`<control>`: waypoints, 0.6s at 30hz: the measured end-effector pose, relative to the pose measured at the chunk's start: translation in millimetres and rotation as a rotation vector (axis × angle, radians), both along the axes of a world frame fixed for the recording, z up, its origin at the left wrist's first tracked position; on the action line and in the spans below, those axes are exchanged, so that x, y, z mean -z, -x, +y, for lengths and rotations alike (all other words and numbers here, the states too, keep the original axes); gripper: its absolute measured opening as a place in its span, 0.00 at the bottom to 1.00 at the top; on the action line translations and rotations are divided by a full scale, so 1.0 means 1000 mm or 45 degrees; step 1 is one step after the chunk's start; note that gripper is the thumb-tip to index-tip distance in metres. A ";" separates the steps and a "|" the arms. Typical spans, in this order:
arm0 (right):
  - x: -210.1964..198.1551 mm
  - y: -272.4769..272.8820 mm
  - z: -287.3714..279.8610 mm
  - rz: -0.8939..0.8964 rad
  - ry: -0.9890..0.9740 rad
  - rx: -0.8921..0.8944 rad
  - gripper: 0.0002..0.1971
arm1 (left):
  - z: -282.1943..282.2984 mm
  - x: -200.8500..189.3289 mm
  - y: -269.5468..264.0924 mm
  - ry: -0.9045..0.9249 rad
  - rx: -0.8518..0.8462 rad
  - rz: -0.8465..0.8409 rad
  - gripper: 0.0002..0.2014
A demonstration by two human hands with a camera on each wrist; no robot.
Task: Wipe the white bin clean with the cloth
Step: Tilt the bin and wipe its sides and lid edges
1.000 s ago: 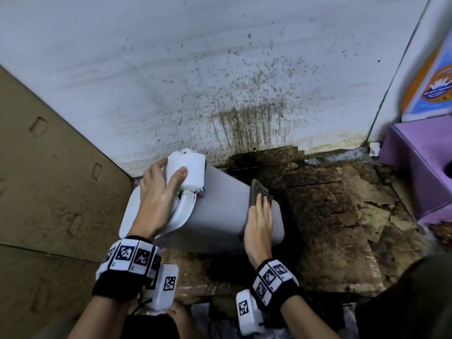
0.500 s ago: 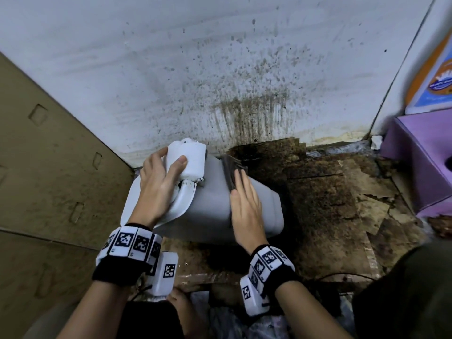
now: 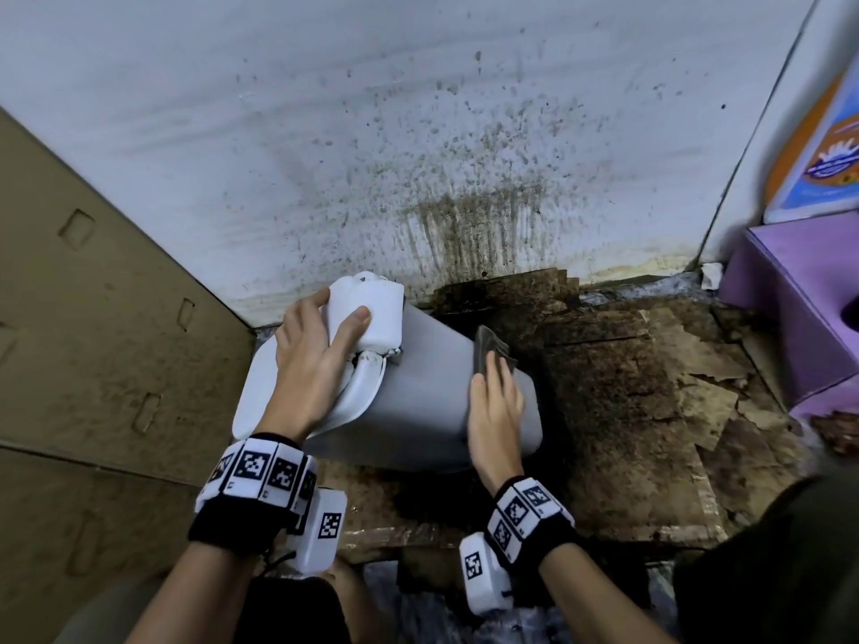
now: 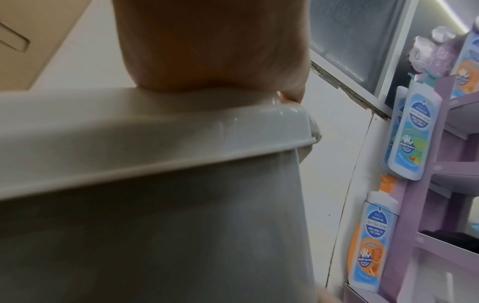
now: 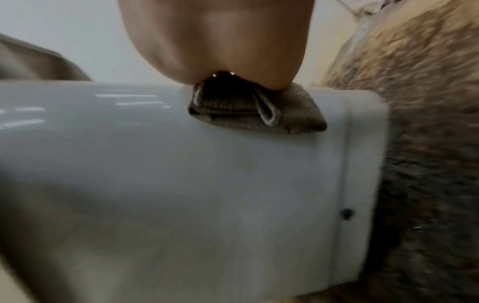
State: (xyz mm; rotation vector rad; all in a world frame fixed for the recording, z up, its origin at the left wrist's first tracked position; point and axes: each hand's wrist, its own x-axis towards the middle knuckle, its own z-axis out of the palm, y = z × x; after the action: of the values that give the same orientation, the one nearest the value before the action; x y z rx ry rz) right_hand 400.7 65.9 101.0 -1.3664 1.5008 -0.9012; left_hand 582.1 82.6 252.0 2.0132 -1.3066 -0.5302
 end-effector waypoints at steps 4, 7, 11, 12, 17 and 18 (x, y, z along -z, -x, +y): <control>-0.046 -0.026 0.011 -0.250 0.201 -0.048 0.24 | -0.002 0.000 0.008 -0.008 0.014 -0.049 0.48; -0.054 -0.029 0.012 -0.289 0.283 -0.035 0.22 | -0.002 0.000 0.013 -0.011 0.037 -0.089 0.48; -0.052 -0.008 0.004 -0.339 0.287 0.086 0.18 | -0.005 0.002 0.027 -0.032 0.060 -0.154 0.48; -0.053 -0.002 0.002 -0.364 0.246 0.119 0.17 | -0.006 0.002 0.032 -0.040 0.064 -0.181 0.48; -0.072 0.025 -0.014 -1.034 -0.208 0.272 0.17 | -0.010 0.002 0.058 -0.100 0.051 -0.307 0.51; -0.081 0.030 -0.017 -1.120 -0.220 0.287 0.18 | -0.012 0.001 0.064 -0.106 0.048 -0.321 0.52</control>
State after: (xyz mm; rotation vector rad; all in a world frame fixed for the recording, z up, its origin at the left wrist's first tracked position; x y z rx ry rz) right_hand 370.5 48.9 181.8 -0.5345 1.0029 -1.2603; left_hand 518.2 70.5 251.1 2.1829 -1.4956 -0.3609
